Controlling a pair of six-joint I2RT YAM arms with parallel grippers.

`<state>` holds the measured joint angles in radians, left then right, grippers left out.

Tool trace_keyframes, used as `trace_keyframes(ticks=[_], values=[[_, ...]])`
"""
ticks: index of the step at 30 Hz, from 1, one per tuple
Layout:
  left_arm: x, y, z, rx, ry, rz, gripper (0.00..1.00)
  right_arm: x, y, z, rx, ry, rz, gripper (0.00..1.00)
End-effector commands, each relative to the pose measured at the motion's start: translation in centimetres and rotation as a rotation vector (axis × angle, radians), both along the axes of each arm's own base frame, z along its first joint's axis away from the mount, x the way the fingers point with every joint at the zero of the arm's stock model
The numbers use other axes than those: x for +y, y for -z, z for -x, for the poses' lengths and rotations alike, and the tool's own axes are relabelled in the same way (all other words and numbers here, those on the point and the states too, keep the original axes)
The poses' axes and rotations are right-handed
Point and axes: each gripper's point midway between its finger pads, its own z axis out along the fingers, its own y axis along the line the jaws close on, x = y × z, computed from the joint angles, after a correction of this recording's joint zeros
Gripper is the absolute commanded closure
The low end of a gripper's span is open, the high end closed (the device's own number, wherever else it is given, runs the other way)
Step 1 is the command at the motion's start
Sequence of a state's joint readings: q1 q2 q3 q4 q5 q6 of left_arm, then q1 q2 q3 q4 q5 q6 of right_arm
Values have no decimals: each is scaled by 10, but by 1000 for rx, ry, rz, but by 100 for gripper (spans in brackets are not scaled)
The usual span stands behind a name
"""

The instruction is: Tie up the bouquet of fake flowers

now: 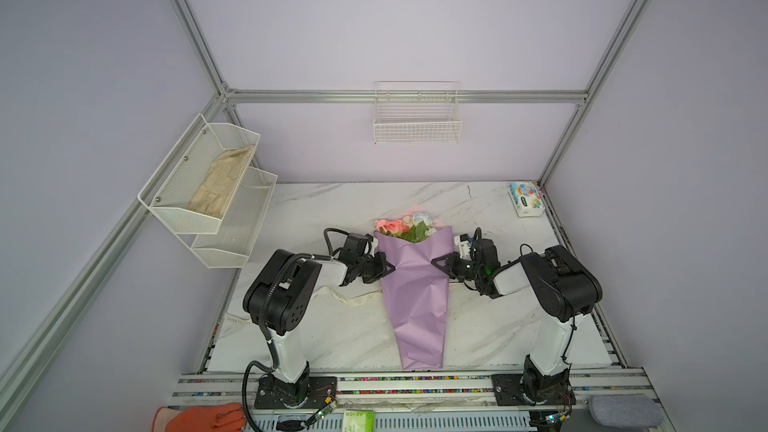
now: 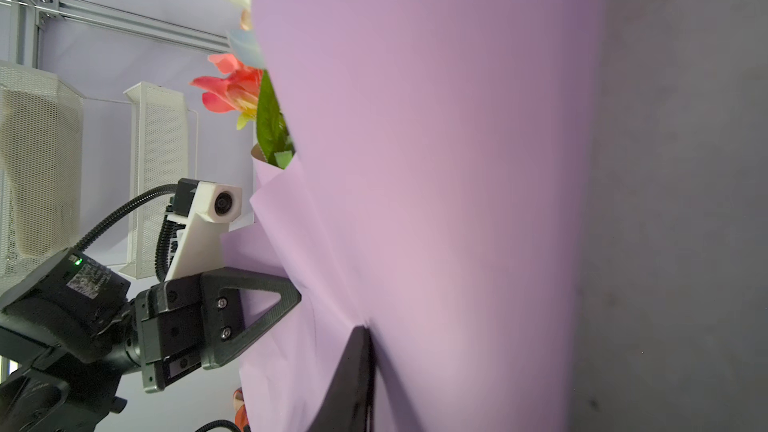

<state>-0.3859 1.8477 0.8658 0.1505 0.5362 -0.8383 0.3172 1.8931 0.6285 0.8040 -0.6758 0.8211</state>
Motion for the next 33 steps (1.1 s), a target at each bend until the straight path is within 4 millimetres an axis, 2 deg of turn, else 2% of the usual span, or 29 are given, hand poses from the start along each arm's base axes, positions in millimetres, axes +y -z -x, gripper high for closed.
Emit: trace_keyframes(ticks=[1, 6, 11, 14, 18, 21, 23, 26, 30, 33], values=[[12, -7, -25, -54, -22, -60, 100, -5, -5, -15, -38, 39, 20, 86], [14, -12, -32, -60, -31, -40, 98, 0, -1, -18, -26, 17, 18, 84], [19, -12, -36, -56, -37, -40, 95, 1, -4, -22, -17, 8, 33, 75], [17, -18, -38, -63, -26, -23, 95, -2, -9, -23, -12, 28, 39, 66], [14, -24, -40, -72, -19, -5, 95, -2, -22, -23, -32, 22, 34, 63], [8, -34, -42, -89, -10, 44, 100, 1, -30, -23, -50, -4, 27, 65], [7, -40, -43, -96, -15, 60, 100, 7, -34, -21, -50, -40, 2, 74], [2, -48, -46, -96, -6, 94, 100, 10, -43, -22, -66, -55, -24, 80], [-2, -60, -50, -108, -3, 128, 100, 8, -52, -27, -80, -48, -34, 84], [-4, -65, -55, -114, -2, 129, 100, 6, -49, -30, -75, -38, -32, 85]])
